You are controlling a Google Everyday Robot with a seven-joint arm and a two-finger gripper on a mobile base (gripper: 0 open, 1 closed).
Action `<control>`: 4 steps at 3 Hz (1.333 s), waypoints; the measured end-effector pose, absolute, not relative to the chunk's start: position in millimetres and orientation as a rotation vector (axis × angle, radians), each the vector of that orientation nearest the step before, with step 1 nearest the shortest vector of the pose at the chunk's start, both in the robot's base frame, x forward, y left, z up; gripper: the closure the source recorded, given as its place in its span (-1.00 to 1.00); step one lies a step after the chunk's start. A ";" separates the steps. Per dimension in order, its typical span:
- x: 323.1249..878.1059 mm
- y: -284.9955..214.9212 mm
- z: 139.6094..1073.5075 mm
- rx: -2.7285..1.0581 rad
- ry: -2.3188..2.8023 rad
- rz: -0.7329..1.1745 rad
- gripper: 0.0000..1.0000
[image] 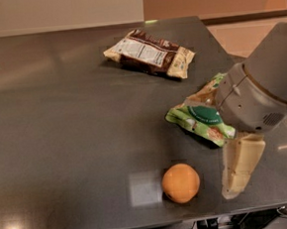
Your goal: Pick orange
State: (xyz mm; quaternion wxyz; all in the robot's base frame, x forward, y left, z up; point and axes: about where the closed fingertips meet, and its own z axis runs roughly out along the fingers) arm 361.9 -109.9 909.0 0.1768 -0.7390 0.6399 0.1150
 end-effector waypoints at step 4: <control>336.3 -63.0 851.7 -2.200 1.603 0.444 -1.00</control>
Offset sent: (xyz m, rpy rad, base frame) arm -0.0233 0.0504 -0.0598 0.0852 0.0176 0.1595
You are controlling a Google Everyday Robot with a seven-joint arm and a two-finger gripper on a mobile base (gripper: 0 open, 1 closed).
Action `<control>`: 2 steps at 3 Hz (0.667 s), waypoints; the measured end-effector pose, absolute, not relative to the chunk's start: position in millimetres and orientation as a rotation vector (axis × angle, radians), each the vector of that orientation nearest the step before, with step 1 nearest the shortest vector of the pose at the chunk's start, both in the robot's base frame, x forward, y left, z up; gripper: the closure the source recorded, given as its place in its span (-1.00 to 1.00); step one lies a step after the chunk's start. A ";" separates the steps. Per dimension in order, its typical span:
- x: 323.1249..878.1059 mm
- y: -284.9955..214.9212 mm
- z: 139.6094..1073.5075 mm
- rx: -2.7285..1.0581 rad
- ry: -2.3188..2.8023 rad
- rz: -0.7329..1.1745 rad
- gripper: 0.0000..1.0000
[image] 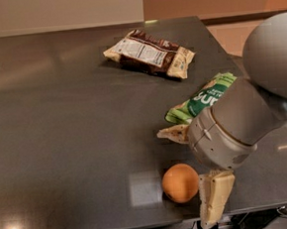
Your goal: Pick orange
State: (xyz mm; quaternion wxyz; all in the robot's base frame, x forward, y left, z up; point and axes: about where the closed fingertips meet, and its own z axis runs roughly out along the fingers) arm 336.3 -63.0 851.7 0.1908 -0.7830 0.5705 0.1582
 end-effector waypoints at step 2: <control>336.8 -62.3 843.3 -2.206 1.583 0.447 -0.66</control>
Offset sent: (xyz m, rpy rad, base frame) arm 0.0003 -0.0009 -0.0109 0.0150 -0.0043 0.0116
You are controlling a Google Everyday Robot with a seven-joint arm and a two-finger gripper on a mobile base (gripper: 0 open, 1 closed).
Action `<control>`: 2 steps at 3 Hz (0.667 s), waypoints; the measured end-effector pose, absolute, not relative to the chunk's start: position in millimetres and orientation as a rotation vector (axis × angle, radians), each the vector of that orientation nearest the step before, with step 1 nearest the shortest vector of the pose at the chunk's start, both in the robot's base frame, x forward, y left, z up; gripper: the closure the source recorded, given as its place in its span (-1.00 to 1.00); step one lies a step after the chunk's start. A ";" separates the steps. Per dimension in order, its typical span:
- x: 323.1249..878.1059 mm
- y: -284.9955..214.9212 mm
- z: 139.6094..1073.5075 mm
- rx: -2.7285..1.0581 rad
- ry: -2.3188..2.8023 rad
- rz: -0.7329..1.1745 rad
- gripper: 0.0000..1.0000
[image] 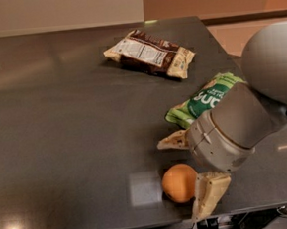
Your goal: Pick orange
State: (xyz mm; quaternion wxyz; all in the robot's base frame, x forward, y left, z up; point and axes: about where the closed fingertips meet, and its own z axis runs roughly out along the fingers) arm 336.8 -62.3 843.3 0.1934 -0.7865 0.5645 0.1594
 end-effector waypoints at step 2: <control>335.9 -65.1 853.0 -2.185 1.575 0.452 0.28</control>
Offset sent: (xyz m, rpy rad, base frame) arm 0.0006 -0.0067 0.0151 0.0348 -0.0064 -0.0131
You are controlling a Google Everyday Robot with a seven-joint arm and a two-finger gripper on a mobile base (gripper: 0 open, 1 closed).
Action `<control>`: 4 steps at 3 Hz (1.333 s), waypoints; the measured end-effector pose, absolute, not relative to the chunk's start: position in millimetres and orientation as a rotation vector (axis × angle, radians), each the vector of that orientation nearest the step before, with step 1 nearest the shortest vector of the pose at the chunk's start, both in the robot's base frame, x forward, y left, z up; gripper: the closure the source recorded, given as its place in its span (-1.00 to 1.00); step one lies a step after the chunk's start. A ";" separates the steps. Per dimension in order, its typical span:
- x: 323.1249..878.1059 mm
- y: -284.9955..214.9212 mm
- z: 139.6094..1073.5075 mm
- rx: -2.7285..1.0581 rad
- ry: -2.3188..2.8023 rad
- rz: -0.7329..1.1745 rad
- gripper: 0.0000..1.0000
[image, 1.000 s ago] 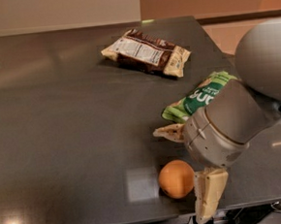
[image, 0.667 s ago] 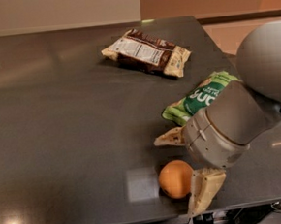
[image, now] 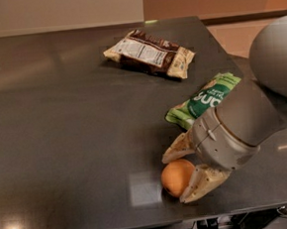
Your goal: Pick orange
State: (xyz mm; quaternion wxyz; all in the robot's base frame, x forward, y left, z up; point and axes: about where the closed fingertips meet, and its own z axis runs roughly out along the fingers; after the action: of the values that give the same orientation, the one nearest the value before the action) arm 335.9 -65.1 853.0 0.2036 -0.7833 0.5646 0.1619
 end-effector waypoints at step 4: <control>372.3 -56.1 978.7 -2.074 1.622 0.575 1.00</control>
Offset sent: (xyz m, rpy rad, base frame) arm 0.0346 0.0066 0.0825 0.0564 0.0466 -0.0701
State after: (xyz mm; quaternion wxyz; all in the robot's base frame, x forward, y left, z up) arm 372.3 -56.1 978.7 0.2214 -0.7504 0.5870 0.2079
